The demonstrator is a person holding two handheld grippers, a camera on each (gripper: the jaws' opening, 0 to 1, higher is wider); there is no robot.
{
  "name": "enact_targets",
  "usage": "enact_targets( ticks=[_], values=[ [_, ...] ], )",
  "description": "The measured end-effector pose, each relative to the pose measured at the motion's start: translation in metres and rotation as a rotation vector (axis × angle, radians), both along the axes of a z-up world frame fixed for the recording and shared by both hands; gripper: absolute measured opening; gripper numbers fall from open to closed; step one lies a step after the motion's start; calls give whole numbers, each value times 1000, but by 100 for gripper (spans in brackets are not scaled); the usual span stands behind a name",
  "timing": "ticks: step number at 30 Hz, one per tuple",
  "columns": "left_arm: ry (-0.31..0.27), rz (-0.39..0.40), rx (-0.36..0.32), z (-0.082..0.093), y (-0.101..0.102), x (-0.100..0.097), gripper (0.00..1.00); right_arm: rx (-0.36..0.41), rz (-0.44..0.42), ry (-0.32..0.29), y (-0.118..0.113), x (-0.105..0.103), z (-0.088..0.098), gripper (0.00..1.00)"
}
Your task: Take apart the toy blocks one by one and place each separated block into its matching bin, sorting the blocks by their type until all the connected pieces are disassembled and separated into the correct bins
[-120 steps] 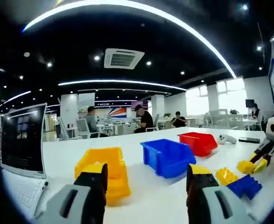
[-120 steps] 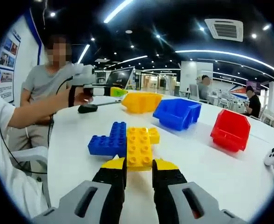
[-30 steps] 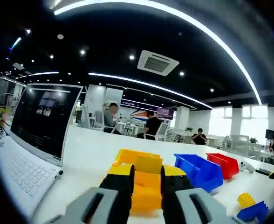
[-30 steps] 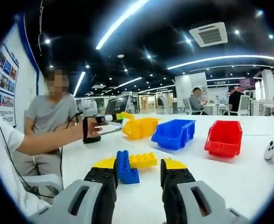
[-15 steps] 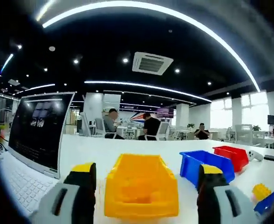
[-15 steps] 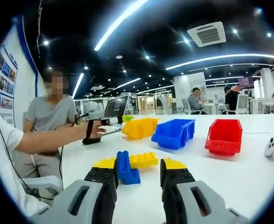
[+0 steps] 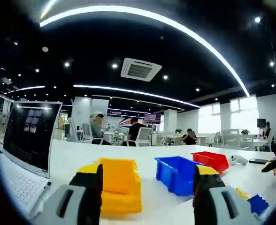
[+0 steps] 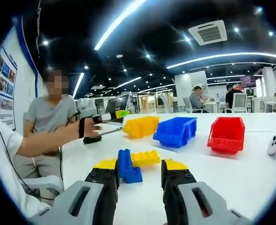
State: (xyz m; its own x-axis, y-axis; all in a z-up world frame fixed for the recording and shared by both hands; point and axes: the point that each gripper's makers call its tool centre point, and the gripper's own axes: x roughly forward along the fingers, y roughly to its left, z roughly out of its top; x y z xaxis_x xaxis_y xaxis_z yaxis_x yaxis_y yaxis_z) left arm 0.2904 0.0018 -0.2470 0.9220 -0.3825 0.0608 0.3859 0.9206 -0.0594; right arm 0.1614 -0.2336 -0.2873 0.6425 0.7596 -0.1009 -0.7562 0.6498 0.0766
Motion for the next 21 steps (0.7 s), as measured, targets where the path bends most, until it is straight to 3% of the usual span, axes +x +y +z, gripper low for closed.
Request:
enact_targets(
  ticks=[2,6,9,12,17,21],
  values=[
    [16,-49,25,-7,-12,-11,78,-3,5,1,2,-1,0,37],
    [39,-224,76,-20,-46,-40,78,-6,9,0,4,-2,0,37],
    [20,-330,130,-24,-60,-46,78,-7,11,1,6,-3,1,37],
    [33,-447,110,-28,-78,-60,77,-8,15,2,7,-3,1,37],
    [104,-607,128,-47,-100,-74,76,-14,21,5,8,-4,0,37],
    [171,-724,143,-62,-108,-82,68,-18,29,13,8,-5,-2,37]
  ],
)
